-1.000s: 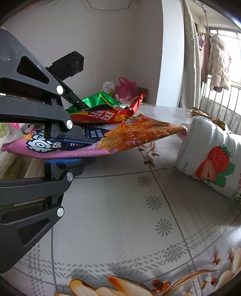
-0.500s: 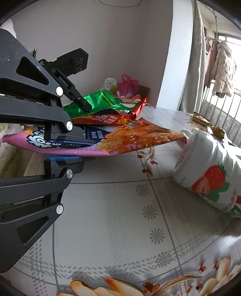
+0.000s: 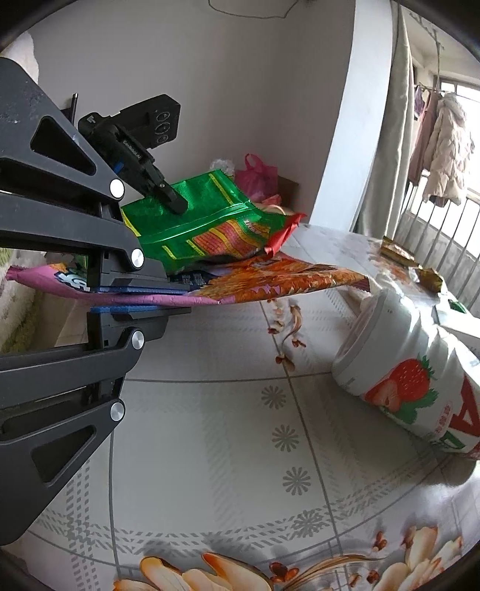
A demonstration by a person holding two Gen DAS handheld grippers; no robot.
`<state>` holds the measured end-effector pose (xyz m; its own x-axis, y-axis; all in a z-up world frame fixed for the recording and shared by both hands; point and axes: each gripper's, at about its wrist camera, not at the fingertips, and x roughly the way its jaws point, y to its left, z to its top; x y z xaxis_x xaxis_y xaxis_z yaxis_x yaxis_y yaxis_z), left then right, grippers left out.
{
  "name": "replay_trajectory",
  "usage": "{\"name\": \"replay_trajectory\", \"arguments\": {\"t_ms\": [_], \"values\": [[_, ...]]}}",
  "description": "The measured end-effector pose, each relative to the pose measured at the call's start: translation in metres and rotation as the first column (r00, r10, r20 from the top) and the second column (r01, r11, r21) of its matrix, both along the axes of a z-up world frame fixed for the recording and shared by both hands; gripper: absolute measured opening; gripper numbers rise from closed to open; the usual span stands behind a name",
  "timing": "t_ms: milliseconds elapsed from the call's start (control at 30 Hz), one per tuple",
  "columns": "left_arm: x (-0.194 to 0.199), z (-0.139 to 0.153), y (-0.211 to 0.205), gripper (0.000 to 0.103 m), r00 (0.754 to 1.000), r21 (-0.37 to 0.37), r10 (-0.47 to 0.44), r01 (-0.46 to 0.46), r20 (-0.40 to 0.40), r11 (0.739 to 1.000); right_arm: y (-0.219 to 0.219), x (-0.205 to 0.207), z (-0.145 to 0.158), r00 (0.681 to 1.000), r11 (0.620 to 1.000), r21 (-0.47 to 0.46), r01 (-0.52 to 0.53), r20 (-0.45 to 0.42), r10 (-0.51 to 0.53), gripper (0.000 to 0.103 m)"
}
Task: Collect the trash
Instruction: 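Carry both bags to the blue wastebasket and open both tools over it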
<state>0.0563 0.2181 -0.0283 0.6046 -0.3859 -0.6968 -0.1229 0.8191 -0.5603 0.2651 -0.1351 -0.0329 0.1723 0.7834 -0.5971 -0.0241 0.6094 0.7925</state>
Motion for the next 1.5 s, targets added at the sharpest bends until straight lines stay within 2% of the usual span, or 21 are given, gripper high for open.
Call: {"name": "replay_trajectory", "arguments": {"t_ms": [433,733,1000,1200,1367,1500], "values": [[-0.001,0.021,0.005,0.002,0.998,-0.162,-0.024,0.032,0.054,0.986,-0.013,-0.002,0.006,0.998,1.000,-0.006,0.010,0.058,-0.009,0.002],[-0.006,0.042,0.004,0.001,0.994,-0.222,-0.038,0.060,0.105,0.973,-0.025,-0.008,0.011,0.993,0.999,-0.039,0.030,0.117,-0.025,0.001],[-0.017,0.070,-0.013,0.001,0.985,-0.218,-0.074,0.108,0.159,0.970,-0.049,-0.024,0.010,0.985,0.996,-0.044,0.078,0.156,-0.070,0.001],[-0.025,0.092,-0.043,0.001,0.970,-0.182,-0.138,0.174,0.198,0.968,-0.081,-0.050,0.017,0.970,0.989,-0.012,0.147,0.199,-0.142,0.001],[-0.029,0.110,-0.085,0.001,0.944,-0.127,-0.233,0.267,0.231,0.955,-0.124,-0.081,0.019,0.943,0.969,0.035,0.245,0.225,-0.246,0.001],[-0.020,0.120,-0.130,0.001,0.912,-0.102,-0.332,0.364,0.240,0.926,-0.173,-0.110,0.016,0.906,0.933,0.073,0.352,0.226,-0.359,0.001]]}}
